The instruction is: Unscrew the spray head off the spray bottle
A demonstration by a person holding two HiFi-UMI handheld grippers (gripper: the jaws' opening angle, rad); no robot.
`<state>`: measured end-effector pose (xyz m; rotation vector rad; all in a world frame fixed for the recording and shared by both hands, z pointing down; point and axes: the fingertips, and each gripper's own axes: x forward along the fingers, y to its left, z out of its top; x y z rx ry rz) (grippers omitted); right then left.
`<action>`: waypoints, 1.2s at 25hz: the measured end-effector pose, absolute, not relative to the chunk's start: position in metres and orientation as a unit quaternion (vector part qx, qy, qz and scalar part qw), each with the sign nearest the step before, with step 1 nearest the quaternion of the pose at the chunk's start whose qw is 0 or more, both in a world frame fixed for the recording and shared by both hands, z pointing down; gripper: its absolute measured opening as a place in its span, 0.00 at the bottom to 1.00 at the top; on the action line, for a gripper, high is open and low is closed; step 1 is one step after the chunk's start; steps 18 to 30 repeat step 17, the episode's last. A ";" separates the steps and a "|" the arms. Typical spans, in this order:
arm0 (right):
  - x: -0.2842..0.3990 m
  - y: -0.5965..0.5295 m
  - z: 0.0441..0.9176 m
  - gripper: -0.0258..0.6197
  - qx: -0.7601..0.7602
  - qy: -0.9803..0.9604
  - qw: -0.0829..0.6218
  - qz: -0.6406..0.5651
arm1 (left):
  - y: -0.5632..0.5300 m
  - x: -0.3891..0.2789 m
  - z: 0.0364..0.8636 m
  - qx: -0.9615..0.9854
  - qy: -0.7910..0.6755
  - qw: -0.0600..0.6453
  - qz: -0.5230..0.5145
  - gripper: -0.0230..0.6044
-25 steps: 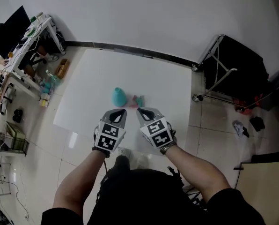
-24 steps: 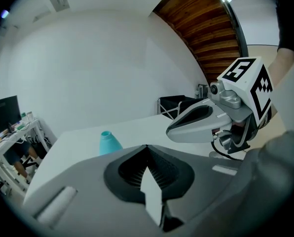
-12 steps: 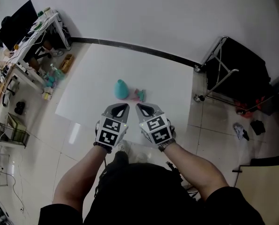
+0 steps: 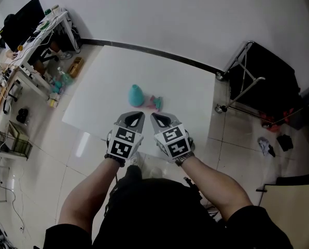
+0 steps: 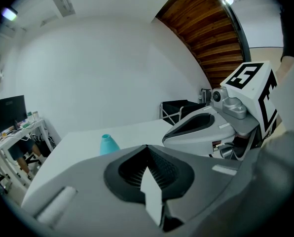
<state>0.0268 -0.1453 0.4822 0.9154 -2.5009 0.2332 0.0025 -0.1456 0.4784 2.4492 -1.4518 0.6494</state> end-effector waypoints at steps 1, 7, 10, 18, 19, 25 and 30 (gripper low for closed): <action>0.027 -0.145 0.481 0.03 0.333 -0.910 0.232 0.084 | -0.145 0.002 0.478 0.833 -0.494 0.111 0.221 0.06; 0.026 -0.147 0.480 0.03 0.335 -0.910 0.231 0.082 | -0.144 0.003 0.479 0.835 -0.492 0.109 0.222 0.06; 0.025 -0.147 0.481 0.03 0.336 -0.909 0.232 0.082 | -0.144 0.003 0.479 0.835 -0.492 0.109 0.222 0.06; 0.024 -0.146 0.481 0.03 0.337 -0.909 0.232 0.080 | -0.143 0.002 0.479 0.835 -0.491 0.108 0.222 0.06; 0.024 -0.146 0.481 0.03 0.337 -0.909 0.232 0.080 | -0.143 0.002 0.479 0.835 -0.491 0.108 0.222 0.06; 0.024 -0.146 0.481 0.03 0.337 -0.909 0.232 0.080 | -0.143 0.002 0.479 0.835 -0.491 0.108 0.222 0.06; 0.024 -0.146 0.481 0.03 0.337 -0.909 0.232 0.080 | -0.143 0.002 0.479 0.835 -0.491 0.108 0.222 0.06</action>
